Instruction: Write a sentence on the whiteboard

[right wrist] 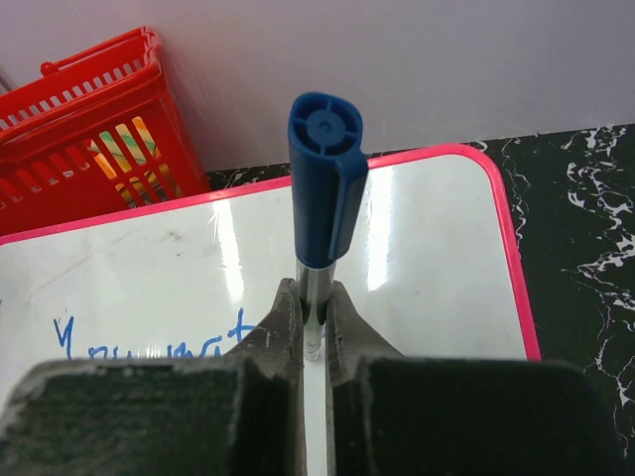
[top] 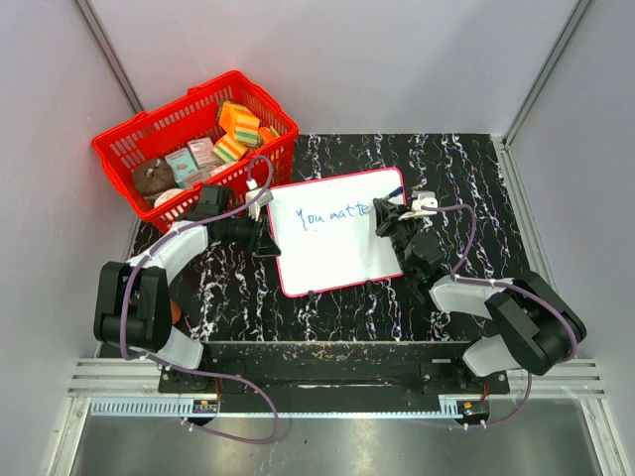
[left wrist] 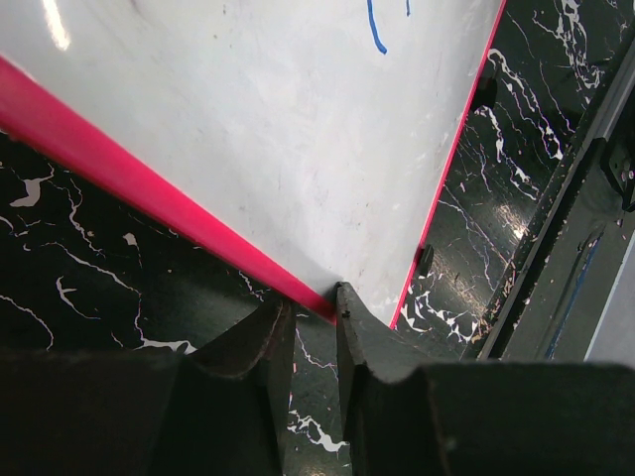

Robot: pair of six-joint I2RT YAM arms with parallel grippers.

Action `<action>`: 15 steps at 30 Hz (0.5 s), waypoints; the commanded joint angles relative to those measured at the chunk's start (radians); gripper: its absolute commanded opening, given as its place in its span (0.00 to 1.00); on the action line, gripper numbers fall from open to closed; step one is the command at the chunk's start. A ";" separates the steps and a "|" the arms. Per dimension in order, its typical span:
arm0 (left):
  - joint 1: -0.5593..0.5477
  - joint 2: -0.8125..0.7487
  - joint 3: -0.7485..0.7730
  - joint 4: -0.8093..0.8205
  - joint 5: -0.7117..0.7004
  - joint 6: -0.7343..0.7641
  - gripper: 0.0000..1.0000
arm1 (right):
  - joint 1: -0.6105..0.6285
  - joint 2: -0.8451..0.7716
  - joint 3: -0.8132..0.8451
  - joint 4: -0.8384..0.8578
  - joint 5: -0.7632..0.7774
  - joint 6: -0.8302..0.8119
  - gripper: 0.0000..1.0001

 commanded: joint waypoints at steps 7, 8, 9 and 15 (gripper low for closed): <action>-0.008 -0.047 0.007 0.052 -0.011 0.048 0.00 | -0.005 -0.033 0.007 -0.027 0.094 -0.034 0.00; -0.008 -0.047 0.009 0.052 -0.010 0.048 0.00 | -0.005 -0.036 0.005 -0.022 0.089 -0.036 0.00; -0.008 -0.047 0.007 0.050 -0.010 0.048 0.00 | -0.005 -0.038 0.004 -0.014 0.079 -0.037 0.00; -0.008 -0.050 0.009 0.050 -0.010 0.048 0.00 | -0.005 -0.087 -0.044 0.082 0.049 -0.051 0.00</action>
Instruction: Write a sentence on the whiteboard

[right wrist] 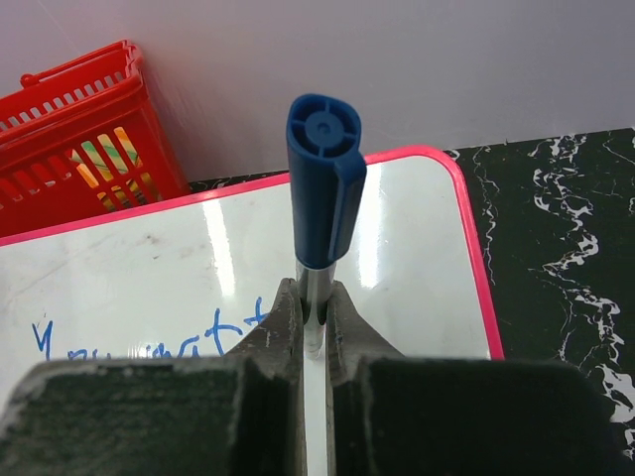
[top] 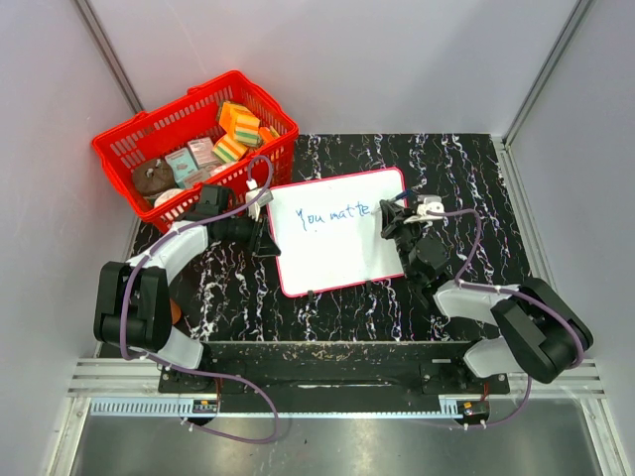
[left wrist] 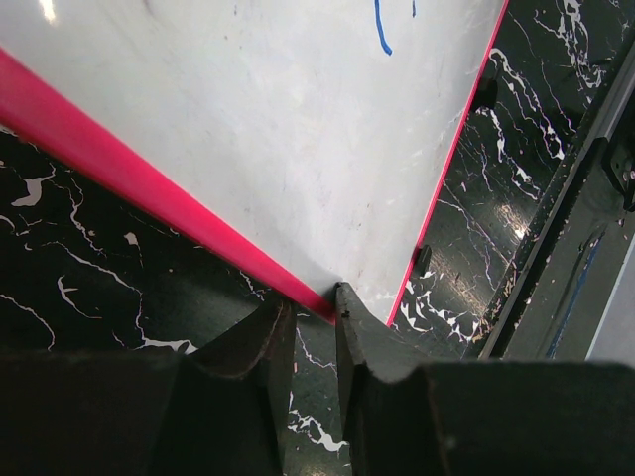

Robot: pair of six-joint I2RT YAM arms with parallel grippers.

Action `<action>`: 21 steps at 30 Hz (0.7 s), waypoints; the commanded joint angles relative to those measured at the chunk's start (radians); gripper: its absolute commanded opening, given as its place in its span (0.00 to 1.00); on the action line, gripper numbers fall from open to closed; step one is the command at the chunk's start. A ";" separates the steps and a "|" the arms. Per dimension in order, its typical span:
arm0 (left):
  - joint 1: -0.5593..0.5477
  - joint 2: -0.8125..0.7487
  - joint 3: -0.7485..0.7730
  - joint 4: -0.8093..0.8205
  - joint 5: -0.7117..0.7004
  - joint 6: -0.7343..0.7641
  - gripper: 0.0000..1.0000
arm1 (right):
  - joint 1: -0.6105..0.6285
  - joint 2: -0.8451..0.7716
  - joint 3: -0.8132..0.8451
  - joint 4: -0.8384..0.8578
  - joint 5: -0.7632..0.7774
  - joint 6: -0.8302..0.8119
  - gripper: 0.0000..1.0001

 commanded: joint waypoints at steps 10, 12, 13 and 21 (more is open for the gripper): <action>-0.008 -0.052 0.009 0.047 -0.006 0.047 0.00 | -0.005 -0.020 0.048 0.035 0.018 -0.048 0.00; -0.008 -0.052 0.007 0.045 -0.007 0.049 0.00 | -0.005 -0.019 0.053 0.034 0.017 -0.054 0.00; -0.008 -0.052 0.007 0.047 -0.007 0.049 0.00 | -0.007 -0.017 0.060 0.032 0.018 -0.058 0.00; -0.008 -0.049 0.007 0.047 -0.006 0.050 0.00 | -0.014 0.012 0.103 0.009 0.032 -0.071 0.00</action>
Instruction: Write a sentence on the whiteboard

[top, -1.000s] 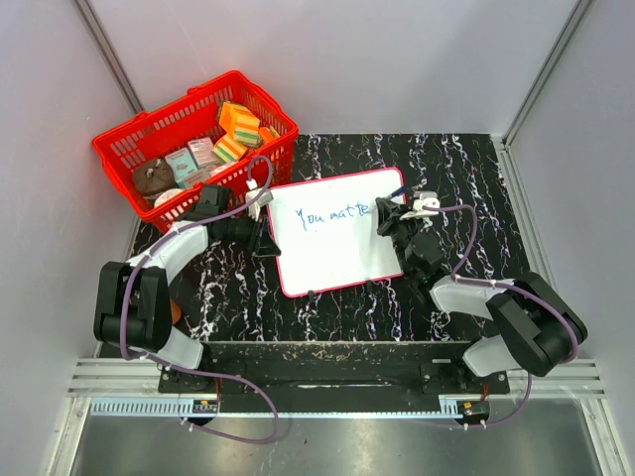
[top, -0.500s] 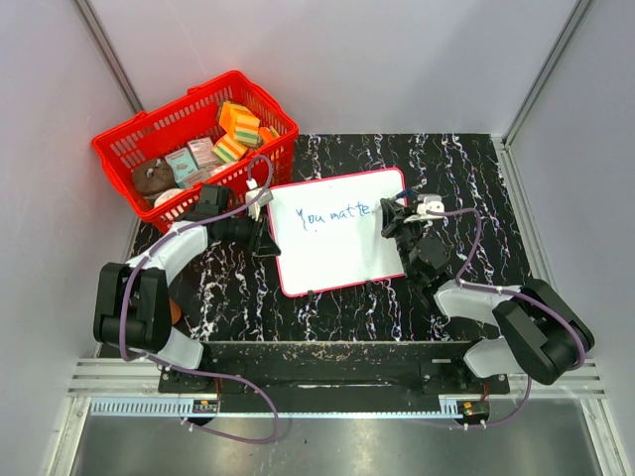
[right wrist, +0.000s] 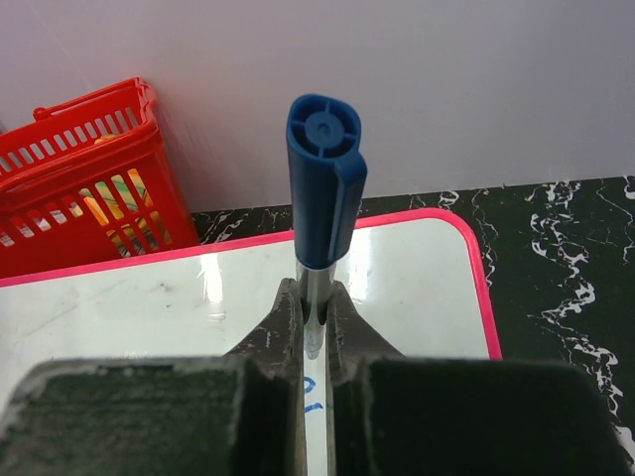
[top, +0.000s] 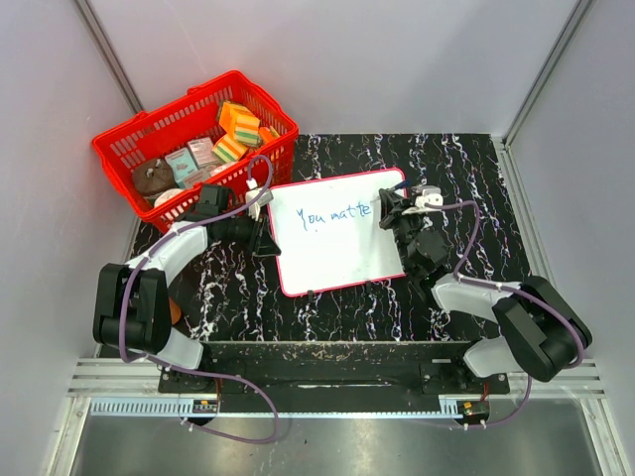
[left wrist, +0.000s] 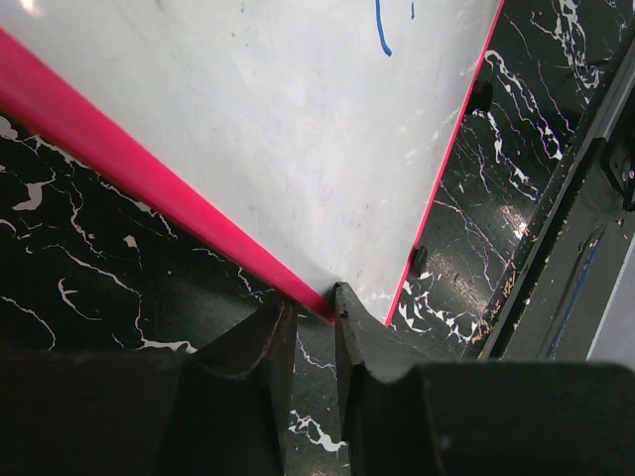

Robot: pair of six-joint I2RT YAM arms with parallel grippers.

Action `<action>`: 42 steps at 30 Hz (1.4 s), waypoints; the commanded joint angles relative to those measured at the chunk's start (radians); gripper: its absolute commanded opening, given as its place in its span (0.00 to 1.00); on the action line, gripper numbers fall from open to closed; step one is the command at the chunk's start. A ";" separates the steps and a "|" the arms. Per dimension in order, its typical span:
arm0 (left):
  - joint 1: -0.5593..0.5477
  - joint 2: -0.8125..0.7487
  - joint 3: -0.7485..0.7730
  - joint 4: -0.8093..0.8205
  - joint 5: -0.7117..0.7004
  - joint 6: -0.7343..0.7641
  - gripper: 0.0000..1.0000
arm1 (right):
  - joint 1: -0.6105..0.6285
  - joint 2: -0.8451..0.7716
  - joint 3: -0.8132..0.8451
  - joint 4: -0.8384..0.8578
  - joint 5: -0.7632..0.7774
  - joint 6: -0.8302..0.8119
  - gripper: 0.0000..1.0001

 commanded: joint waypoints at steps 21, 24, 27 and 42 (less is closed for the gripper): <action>-0.005 -0.037 0.007 0.047 -0.007 0.052 0.00 | -0.020 0.035 0.026 0.003 0.037 0.008 0.00; -0.005 -0.037 0.007 0.046 -0.008 0.052 0.00 | -0.019 0.031 0.011 -0.004 0.042 0.017 0.00; -0.005 -0.037 0.007 0.047 -0.008 0.052 0.00 | -0.019 0.027 -0.012 0.003 0.042 0.029 0.00; -0.005 -0.040 0.009 0.046 -0.008 0.050 0.00 | -0.019 0.027 -0.025 0.006 0.033 0.045 0.00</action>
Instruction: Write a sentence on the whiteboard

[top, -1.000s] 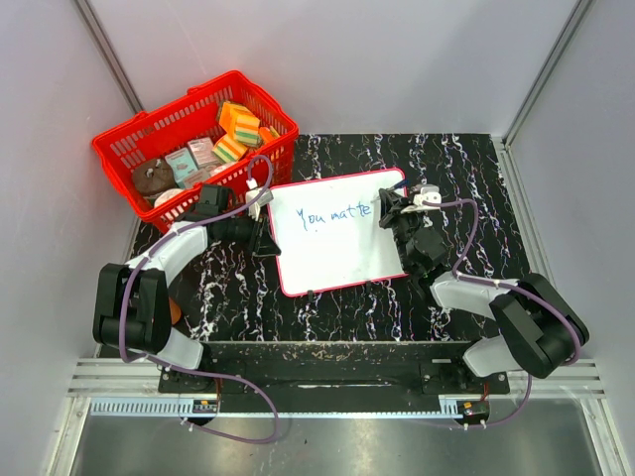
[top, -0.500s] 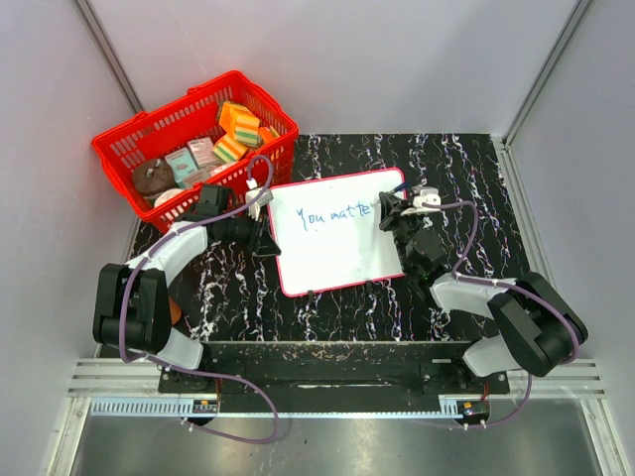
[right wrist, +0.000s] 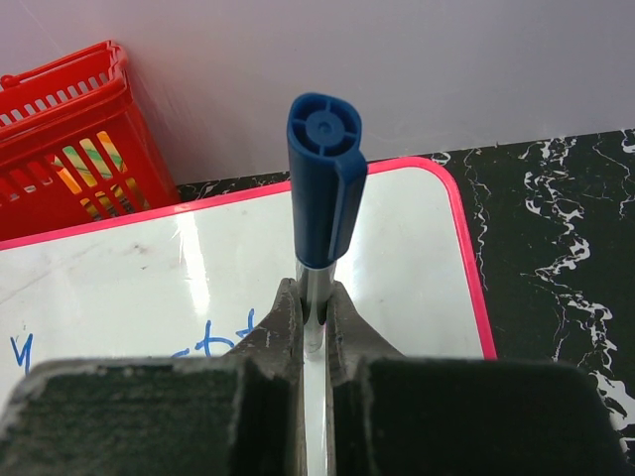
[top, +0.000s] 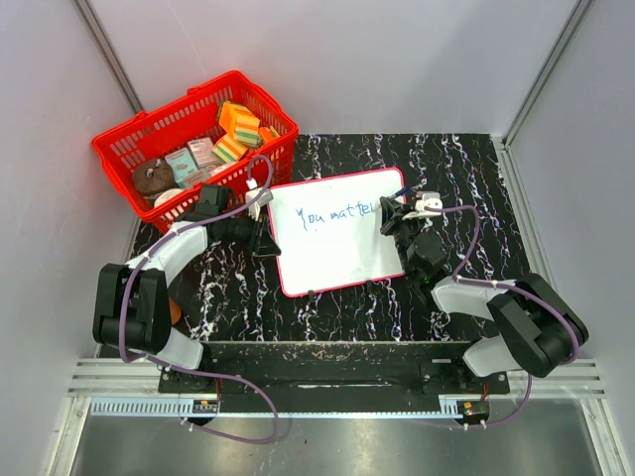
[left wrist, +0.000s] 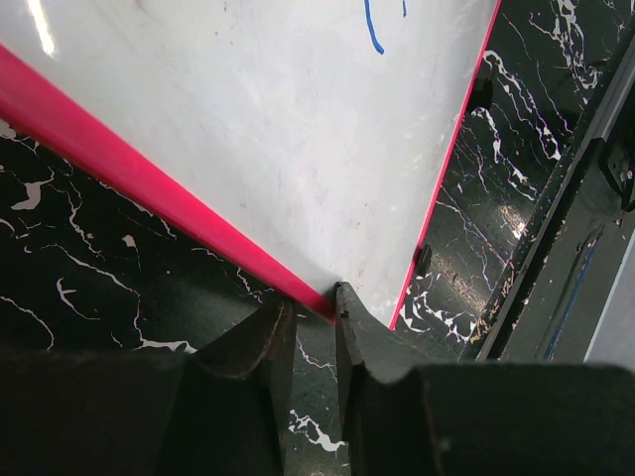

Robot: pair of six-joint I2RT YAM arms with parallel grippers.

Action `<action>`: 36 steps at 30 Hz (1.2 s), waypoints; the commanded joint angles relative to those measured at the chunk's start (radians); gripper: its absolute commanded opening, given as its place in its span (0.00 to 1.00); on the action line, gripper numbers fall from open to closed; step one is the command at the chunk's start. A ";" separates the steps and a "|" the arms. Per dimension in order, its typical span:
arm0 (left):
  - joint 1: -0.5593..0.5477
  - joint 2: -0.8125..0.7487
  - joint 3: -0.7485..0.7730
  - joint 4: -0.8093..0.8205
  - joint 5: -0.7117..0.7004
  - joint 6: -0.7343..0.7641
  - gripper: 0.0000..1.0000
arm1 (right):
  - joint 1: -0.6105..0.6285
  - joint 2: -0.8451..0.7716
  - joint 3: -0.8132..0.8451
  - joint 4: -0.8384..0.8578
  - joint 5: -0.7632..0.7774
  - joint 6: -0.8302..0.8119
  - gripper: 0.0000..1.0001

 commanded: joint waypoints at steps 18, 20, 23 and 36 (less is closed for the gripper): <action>-0.005 -0.040 0.007 0.047 -0.008 0.053 0.00 | -0.009 0.019 0.086 0.010 0.040 -0.037 0.00; -0.005 -0.041 0.009 0.047 -0.008 0.051 0.00 | -0.012 0.019 0.087 0.010 0.049 -0.042 0.00; -0.005 -0.041 0.009 0.047 -0.008 0.051 0.00 | -0.012 0.012 0.083 0.006 0.056 -0.043 0.00; -0.005 -0.040 0.009 0.049 -0.011 0.050 0.00 | -0.020 -0.001 0.058 -0.002 0.063 -0.034 0.00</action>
